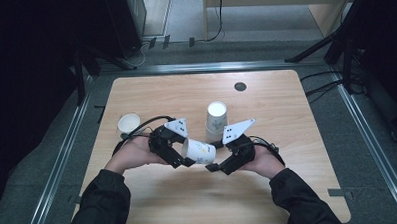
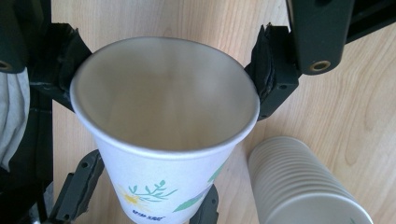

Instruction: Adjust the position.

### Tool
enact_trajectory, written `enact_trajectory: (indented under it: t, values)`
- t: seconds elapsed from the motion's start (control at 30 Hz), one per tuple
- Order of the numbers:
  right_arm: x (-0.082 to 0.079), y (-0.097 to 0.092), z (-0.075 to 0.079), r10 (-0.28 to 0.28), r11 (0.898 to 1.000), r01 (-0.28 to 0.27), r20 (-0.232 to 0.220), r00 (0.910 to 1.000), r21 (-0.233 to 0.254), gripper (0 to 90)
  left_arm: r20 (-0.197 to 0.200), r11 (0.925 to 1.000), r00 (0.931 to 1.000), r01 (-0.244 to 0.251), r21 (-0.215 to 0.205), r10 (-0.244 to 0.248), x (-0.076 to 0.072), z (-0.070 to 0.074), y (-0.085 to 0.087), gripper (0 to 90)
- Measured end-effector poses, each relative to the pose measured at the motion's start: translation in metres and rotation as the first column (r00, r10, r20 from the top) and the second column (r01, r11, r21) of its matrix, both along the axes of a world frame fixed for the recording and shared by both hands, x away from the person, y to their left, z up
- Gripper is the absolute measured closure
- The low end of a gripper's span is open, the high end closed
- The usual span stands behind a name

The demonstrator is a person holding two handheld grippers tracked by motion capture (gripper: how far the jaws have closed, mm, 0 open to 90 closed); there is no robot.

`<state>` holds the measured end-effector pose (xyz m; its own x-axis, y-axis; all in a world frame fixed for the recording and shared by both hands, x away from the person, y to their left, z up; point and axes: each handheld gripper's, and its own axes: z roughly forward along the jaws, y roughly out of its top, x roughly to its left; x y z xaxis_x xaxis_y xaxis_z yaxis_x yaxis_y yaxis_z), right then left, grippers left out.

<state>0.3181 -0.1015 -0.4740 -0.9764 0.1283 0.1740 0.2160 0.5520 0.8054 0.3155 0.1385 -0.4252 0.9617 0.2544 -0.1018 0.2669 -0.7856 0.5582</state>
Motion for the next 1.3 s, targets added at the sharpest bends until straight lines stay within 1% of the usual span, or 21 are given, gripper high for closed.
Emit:
enact_trajectory:
  t: [0.1,0.2,0.27,0.4,0.43,0.5,0.53,0.63,0.7,0.8,0.9,1.0,1.07,1.17,1.3]
  values:
    - [-0.001,0.001,-0.002,0.0,1.0,0.0,0.003,1.0,-0.011,24.0,-0.005,0.9997,1.0,0.003,0.024,-0.003,0.0,-0.001,-0.003,25.3]
    - [-0.001,0.003,-0.005,-0.001,1.0,0.001,0.003,1.0,-0.023,23.9,-0.003,0.9978,0.9999,0.015,0.065,-0.015,0.001,-0.002,-0.007,25.3]
    - [-0.002,0.005,-0.006,-0.002,0.999,0.003,0.005,1.0,-0.032,23.5,-0.007,0.9967,0.9998,0.018,0.08,-0.017,0.001,-0.002,-0.009,25.3]
    - [-0.003,0.008,-0.009,0.004,0.999,-0.003,0.009,0.9999,-0.041,23.5,-0.025,0.9941,0.9989,0.041,0.101,-0.039,0.001,-0.003,-0.014,25.3]
    - [-0.003,0.008,-0.01,0.005,0.999,-0.005,0.011,0.9999,-0.043,23.6,-0.022,0.9921,0.9986,0.05,0.115,-0.048,0.0,-0.003,-0.016,25.3]
    - [-0.004,0.01,-0.011,0.006,0.999,-0.005,0.015,0.9999,-0.05,23.5,-0.027,0.9885,0.9985,0.05,0.143,-0.047,-0.001,-0.005,-0.02,25.3]
    - [-0.005,0.011,-0.012,0.006,0.998,-0.005,0.018,0.9998,-0.056,23.5,-0.021,0.9859,0.9986,0.051,0.16,-0.048,-0.001,-0.005,-0.021,25.3]
    - [-0.005,0.012,-0.014,0.009,0.998,-0.007,0.02,0.9998,-0.066,23.6,-0.034,0.9802,0.9982,0.055,0.19,-0.049,0.0,-0.008,-0.027,25.3]
    - [-0.005,0.013,-0.015,0.013,0.998,-0.011,0.024,0.9996,-0.07,23.7,-0.05,0.9799,0.9979,0.051,0.193,-0.042,0.0,-0.011,-0.03,25.3]
    - [-0.006,0.015,-0.016,0.018,0.997,-0.016,0.025,0.9995,-0.072,24.5,-0.053,0.9786,0.9974,0.057,0.198,-0.048,0.001,-0.011,-0.033,25.3]
    - [-0.007,0.016,-0.016,0.025,0.997,-0.022,0.032,0.9992,-0.075,27.5,-0.061,0.9827,0.9965,0.067,0.172,-0.058,0.0,-0.011,-0.034,25.2]
    - [-0.008,0.016,-0.015,0.03,0.997,-0.026,0.047,0.9985,-0.077,32.5,-0.053,0.9829,0.9961,0.078,0.167,-0.07,0.0,-0.011,-0.034,25.1]
    - [-0.01,0.015,-0.015,0.041,0.996,-0.035,0.071,0.9967,-0.082,33.4,-0.051,0.9827,0.9956,0.086,0.164,-0.079,0.0,-0.011,-0.033,24.9]
    - [-0.01,0.016,-0.015,0.045,0.996,-0.039,0.075,0.9962,-0.083,33.6,-0.049,0.9821,0.9952,0.091,0.164,-0.084,-0.001,-0.012,-0.033,23.5]
    - [-0.01,0.015,-0.014,0.041,0.996,-0.035,0.074,0.9964,-0.08,33.4,-0.028,0.9851,0.9951,0.098,0.141,-0.095,0.0,-0.011,-0.03,21.2]
